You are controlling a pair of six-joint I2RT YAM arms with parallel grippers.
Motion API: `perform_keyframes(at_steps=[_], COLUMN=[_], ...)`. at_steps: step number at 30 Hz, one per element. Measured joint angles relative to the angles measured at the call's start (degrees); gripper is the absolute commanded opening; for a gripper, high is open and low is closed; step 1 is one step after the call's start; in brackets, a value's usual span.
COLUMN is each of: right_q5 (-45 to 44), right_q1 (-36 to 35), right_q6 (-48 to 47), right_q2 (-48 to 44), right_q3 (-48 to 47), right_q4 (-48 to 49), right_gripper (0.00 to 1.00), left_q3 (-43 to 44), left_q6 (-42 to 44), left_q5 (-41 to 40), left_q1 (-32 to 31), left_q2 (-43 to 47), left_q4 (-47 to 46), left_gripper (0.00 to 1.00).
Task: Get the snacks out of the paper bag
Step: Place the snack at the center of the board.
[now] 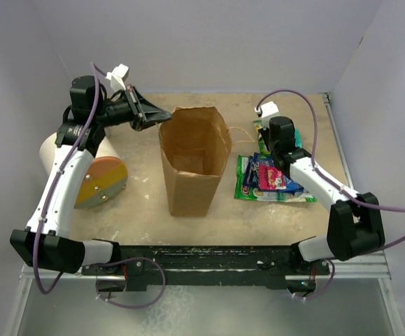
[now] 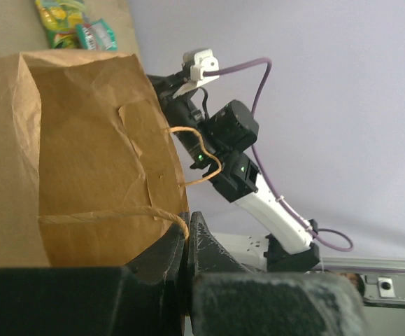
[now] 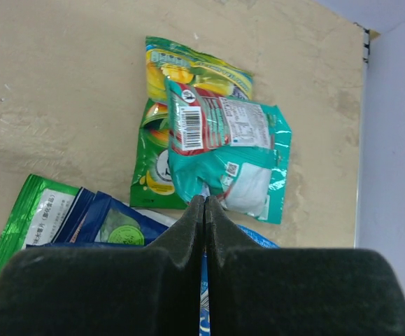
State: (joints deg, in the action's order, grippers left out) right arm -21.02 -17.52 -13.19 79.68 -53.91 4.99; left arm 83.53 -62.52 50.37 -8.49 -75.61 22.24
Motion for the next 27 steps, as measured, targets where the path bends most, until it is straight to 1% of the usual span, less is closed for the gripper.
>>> perform_keyframes(at_steps=[2, 5, 11, 16, 19, 22, 23, 24, 25, 26, 27], right_q5=[0.9, 1.6, 3.2, 4.0, 4.0, 4.0, 4.1, 4.1, 4.3, 4.6, 5.2], right_q1=[0.0, 0.0, 0.0, -0.1, -0.1, -0.1, -0.1, -0.1, -0.1, -0.1, -0.1], right_q6=[-0.5, -1.0, -1.1, -0.8, -0.3, 0.2, 0.3, 0.7, 1.1, 1.7, 2.4], right_q2=[1.8, 4.2, 6.6, 6.6, 5.9, 4.0, 3.0, 2.1, 1.2, 0.6, 0.2], right_q3=[0.0, 0.0, 0.0, -0.6, -0.7, -0.7, -0.6, -0.5, -0.4, -0.4, -0.4], right_q4=[1.1, 2.3, 2.7, -1.0, -4.1, -7.1, -7.8, -8.2, -8.7, -9.0, -9.3], right_gripper=[0.0, 0.0, 0.0, 0.0, 0.0, 0.0, 0.0, 0.0, 0.02, 0.07, 0.12], left_q3=[-0.1, -0.3, -0.3, 0.1, 0.4, 0.5, 0.6, 0.9, 1.3, 1.7, 2.5], left_q6=[2.8, 6.6, 12.7, 16.4, 17.6, 18.6, 18.9, 19.3, 19.8, 20.3, 20.6], left_q5=[-0.8, -1.9, -4.7, -7.9, -9.1, -10.0, -10.3, -10.7, -11.2, -11.6, -12.3], left_q1=[0.2, 0.1, 0.1, 0.1, 0.1, 0.1, 0.1, 0.1, 0.1, 0.1, 0.1], left_q2=[1.2, 3.3, 5.2, 5.2, 5.2, 5.2, 5.2, 5.2, 5.2, 5.2, 5.2], left_q4=[3.5, 8.1, 16.0, 21.3, 22.7, 23.7, 24.0, 24.6, 25.4, 26.0, 26.8], left_gripper=[0.01, 0.05, 0.25, 0.47, 0.59, 0.7, 0.75, 0.82, 0.91, 0.99, 0.99])
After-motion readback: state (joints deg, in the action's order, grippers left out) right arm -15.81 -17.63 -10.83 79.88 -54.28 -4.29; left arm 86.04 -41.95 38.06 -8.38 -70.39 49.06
